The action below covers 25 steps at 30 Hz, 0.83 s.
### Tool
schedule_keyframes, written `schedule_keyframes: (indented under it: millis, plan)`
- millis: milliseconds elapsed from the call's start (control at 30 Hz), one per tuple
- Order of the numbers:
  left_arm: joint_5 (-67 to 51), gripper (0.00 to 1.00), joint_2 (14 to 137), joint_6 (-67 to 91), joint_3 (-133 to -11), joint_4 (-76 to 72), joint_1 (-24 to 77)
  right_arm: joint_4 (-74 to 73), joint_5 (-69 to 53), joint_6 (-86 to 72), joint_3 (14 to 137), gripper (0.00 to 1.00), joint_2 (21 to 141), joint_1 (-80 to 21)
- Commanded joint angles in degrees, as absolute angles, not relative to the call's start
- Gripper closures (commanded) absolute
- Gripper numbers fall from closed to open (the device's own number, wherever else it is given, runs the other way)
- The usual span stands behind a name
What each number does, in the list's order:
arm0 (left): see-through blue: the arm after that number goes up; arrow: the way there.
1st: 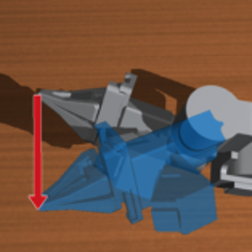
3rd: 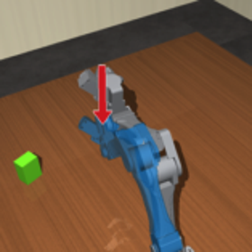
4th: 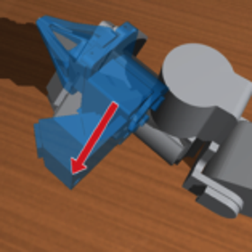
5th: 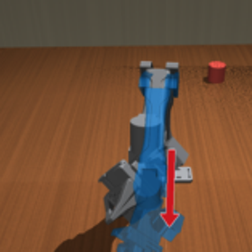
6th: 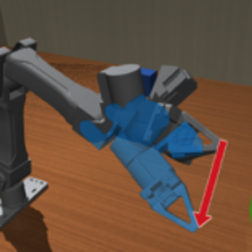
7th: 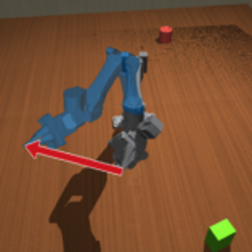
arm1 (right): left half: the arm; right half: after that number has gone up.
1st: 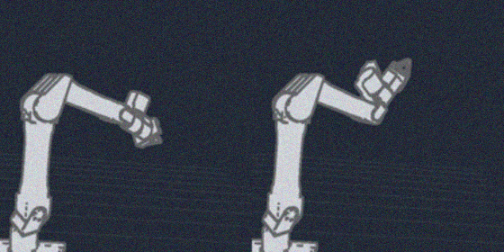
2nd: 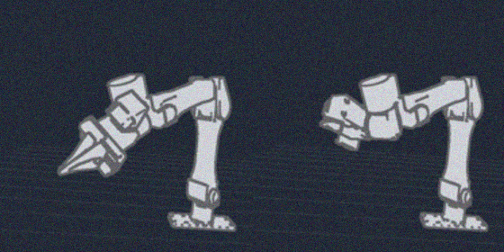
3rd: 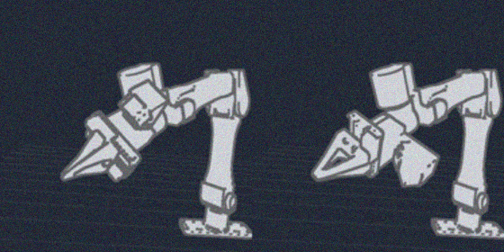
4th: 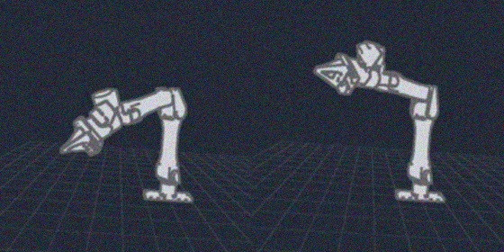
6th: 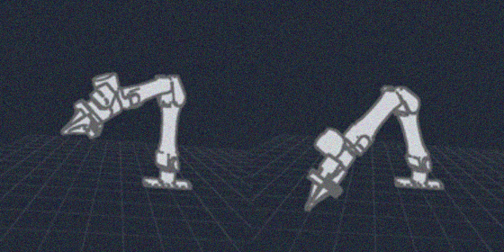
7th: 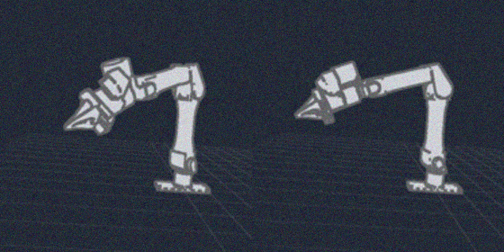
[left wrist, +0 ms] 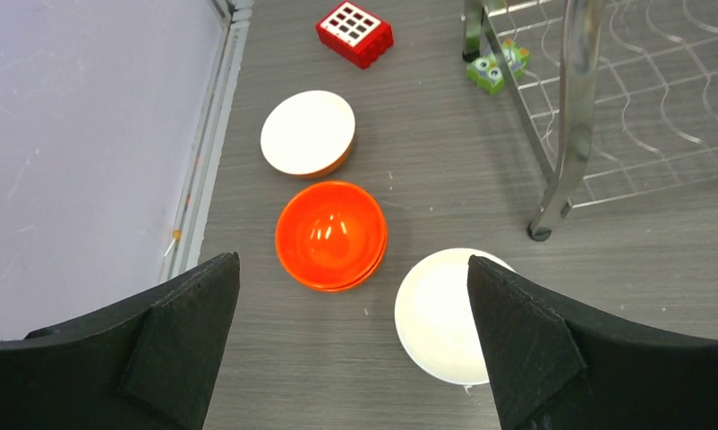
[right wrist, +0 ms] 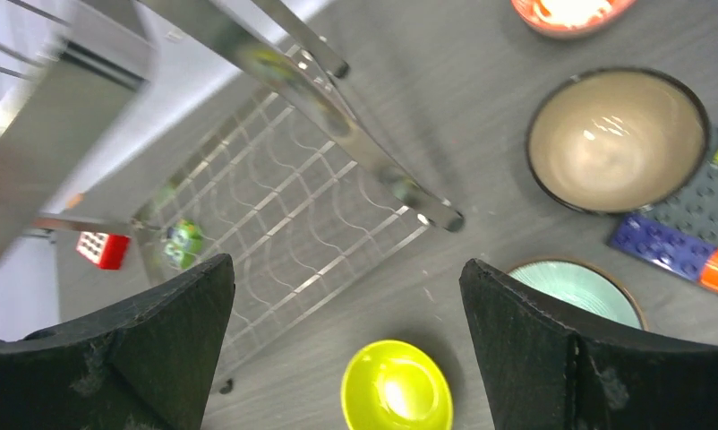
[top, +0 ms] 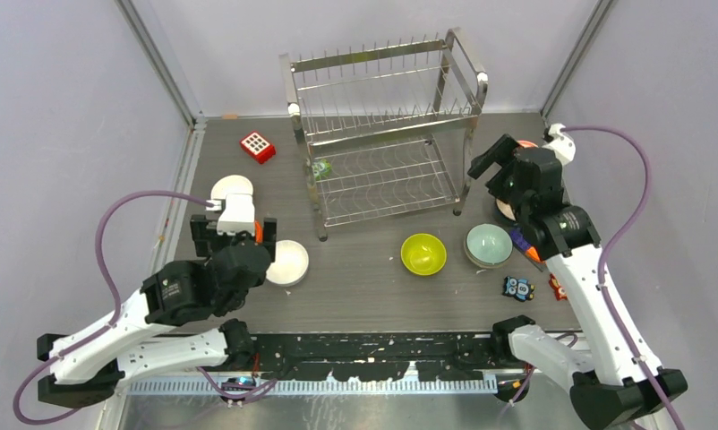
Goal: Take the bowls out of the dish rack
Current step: Reset both arms
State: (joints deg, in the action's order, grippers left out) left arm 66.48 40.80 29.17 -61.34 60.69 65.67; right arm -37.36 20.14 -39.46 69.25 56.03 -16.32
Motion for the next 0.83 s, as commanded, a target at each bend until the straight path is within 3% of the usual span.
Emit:
schedule_keyframes:
  millis: [0,133,300,533,800]
  plan:
    - [67.2,0.0,38.6,28.6,-57.5,56.1,65.7,-32.6,20.0,-36.6,61.6,0.0,46.6,-15.1]
    - [66.9,0.0,38.3,29.1,-57.4,56.0,65.7,-30.6,18.6,-30.3,51.9,0.0,35.5,-15.2]
    - [67.0,0.0,38.6,30.1,-57.7,56.4,65.7,-33.2,19.3,-29.9,48.0,0.0,32.7,-15.2]
    - [67.0,0.0,37.6,29.1,-56.3,54.8,65.7,-33.6,16.4,-34.3,49.3,0.0,38.7,-15.4]
    - [68.7,0.0,37.1,29.1,-55.9,54.7,65.7,-29.4,16.2,-35.9,47.7,0.0,37.3,-15.6]
